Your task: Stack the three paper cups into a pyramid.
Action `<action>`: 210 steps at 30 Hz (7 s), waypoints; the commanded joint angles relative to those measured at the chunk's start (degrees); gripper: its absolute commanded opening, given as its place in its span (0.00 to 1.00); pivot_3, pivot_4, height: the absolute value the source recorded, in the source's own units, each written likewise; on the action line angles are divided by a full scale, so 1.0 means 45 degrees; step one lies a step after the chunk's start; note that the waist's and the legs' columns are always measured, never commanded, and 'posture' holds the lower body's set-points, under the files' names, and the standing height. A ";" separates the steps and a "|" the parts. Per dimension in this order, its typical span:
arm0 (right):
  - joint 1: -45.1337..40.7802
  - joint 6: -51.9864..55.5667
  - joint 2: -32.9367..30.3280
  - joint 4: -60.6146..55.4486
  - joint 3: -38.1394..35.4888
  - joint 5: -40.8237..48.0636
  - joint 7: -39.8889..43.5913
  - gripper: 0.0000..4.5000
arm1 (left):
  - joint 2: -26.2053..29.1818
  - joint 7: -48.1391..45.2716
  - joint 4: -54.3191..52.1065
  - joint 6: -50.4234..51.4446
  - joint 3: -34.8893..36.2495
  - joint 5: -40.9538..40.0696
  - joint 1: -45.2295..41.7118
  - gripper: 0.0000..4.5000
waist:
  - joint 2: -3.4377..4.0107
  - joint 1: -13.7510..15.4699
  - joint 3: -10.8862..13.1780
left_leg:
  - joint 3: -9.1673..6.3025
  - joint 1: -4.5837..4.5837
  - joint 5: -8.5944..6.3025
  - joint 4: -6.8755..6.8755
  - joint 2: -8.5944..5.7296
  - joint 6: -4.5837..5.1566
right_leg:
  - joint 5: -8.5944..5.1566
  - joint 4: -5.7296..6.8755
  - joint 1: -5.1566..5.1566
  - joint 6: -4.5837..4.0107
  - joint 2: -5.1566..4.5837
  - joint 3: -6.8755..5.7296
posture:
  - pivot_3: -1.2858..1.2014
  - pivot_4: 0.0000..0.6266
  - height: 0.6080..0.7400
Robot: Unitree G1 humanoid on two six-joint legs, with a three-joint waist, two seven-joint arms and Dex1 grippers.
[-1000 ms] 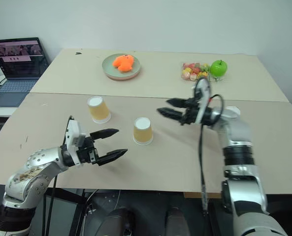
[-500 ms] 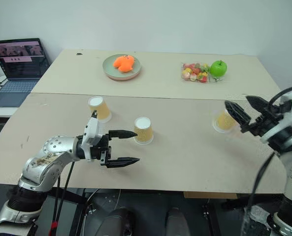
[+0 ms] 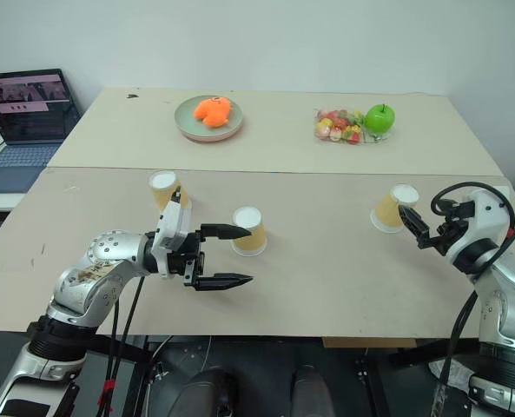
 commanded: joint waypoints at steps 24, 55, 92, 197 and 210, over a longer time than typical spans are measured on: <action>-0.4074 -0.2766 -0.0635 0.6654 0.1729 -0.0914 0.1494 0.98 | 0.0163 0.1516 -0.1640 0.0445 0.1115 -0.0469 0.0769 1.00 | 0.0000 -0.0012 0.0001 | 0.0002 0.0002 0.0003 0.0003 0.0002 -0.0005 | 0.0002 0.0006 0.0002 -0.0001 0.0000 -0.0002 | 0.52 0.24 0.52; -0.4364 0.1161 -0.0361 0.0292 0.6897 0.0683 0.7904 0.60 | 0.1050 0.3466 -0.3439 0.1319 0.3437 -0.1391 0.3258 1.00 | 0.0004 0.0132 0.0008 | -0.0016 -0.0004 0.0002 0.0009 0.0008 -0.0005 | 0.0005 0.0006 0.0002 -0.0004 -0.0015 -0.0021 | 0.52 0.24 0.52; -0.6276 -0.2625 0.2231 0.4663 0.7052 -0.1420 0.7356 0.94 | 0.1068 0.4244 -0.4362 0.1514 0.3454 -0.1868 0.3425 1.00 | 0.0002 -0.0034 0.0009 | -0.0012 0.0001 0.0013 0.0004 0.0002 -0.0025 | 0.0005 0.0018 -0.0006 -0.0006 -0.0010 -0.0021 | 0.52 0.24 0.52; -0.1598 0.3261 -0.1287 -0.6001 0.2196 0.4442 0.2860 1.00 | -0.1782 0.1803 0.3975 0.1197 0.2363 -0.0736 -0.6456 0.56 | -0.0070 0.0209 0.0049 | -0.0024 -0.0085 0.0010 0.0032 -0.0003 -0.0013 | 0.0029 0.0000 -0.0047 -0.0012 -0.0012 -0.0056 | 0.52 0.24 0.52; -0.0350 0.3805 -0.1616 -0.7412 0.1382 0.5306 0.2151 1.00 | -0.2009 -0.0029 0.5628 0.0564 0.0919 0.0498 -0.6641 0.56 | -0.0074 0.0255 0.0051 | -0.0025 -0.0083 0.0015 0.0031 -0.0006 -0.0008 | 0.0026 -0.0006 -0.0045 -0.0008 -0.0007 -0.0050 | 0.52 0.24 0.52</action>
